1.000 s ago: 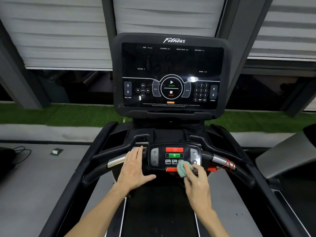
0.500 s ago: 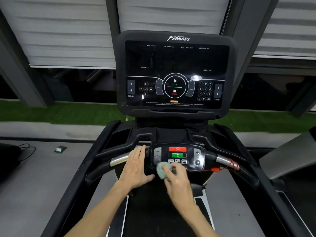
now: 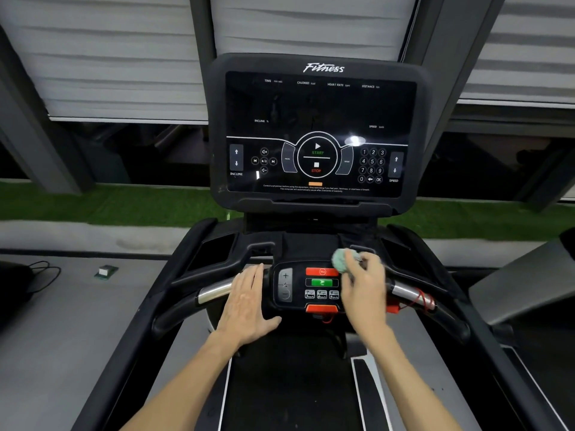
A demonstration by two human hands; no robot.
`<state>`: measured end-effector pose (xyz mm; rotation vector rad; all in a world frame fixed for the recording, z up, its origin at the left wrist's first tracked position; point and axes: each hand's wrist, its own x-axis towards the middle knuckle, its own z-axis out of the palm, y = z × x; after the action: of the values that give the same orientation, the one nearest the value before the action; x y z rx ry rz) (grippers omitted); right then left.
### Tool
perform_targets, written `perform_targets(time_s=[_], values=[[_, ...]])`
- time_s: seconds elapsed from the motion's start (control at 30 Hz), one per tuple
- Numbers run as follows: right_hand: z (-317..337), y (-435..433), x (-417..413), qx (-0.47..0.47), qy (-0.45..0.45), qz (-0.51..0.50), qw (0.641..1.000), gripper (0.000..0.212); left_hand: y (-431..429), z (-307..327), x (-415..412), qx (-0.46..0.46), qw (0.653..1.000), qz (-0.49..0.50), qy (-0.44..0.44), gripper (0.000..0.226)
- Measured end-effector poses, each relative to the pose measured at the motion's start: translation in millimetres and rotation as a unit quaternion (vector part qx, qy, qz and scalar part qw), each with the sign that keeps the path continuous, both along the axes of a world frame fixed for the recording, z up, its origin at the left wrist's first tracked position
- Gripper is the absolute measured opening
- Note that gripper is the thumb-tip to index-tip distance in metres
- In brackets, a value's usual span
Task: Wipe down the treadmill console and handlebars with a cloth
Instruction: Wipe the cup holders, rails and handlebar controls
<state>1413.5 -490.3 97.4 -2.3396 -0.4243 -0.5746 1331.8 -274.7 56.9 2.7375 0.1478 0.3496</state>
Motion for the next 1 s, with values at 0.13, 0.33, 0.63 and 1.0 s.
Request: perform_targets(time_s=[0.13, 0.33, 0.63, 1.0], values=[[7.1, 52.6, -15.6, -0.049, -0.032, 0.08, 0.995, 0.047, 0.4, -1.0, 0.0, -0.003, 1.0, 0.002, 0.001, 0.116], [-14.2, 65.0, -48.2, -0.128, -0.036, 0.173, 0.976, 0.056, 1.6, -3.0, -0.9, -0.003, 1.0, -0.001, 0.0, 0.112], [-24.4, -11.3, -43.6, -0.14, -0.027, 0.129, 0.981, 0.055, 0.7, 7.2, 0.0, -0.006, 0.999, 0.007, 0.047, 0.108], [88.2, -8.8, -15.6, 0.283, 0.261, 0.176, 0.906, 0.037, -42.3, 106.3, 19.8, -0.274, 0.958, -0.034, -0.07, 0.038]])
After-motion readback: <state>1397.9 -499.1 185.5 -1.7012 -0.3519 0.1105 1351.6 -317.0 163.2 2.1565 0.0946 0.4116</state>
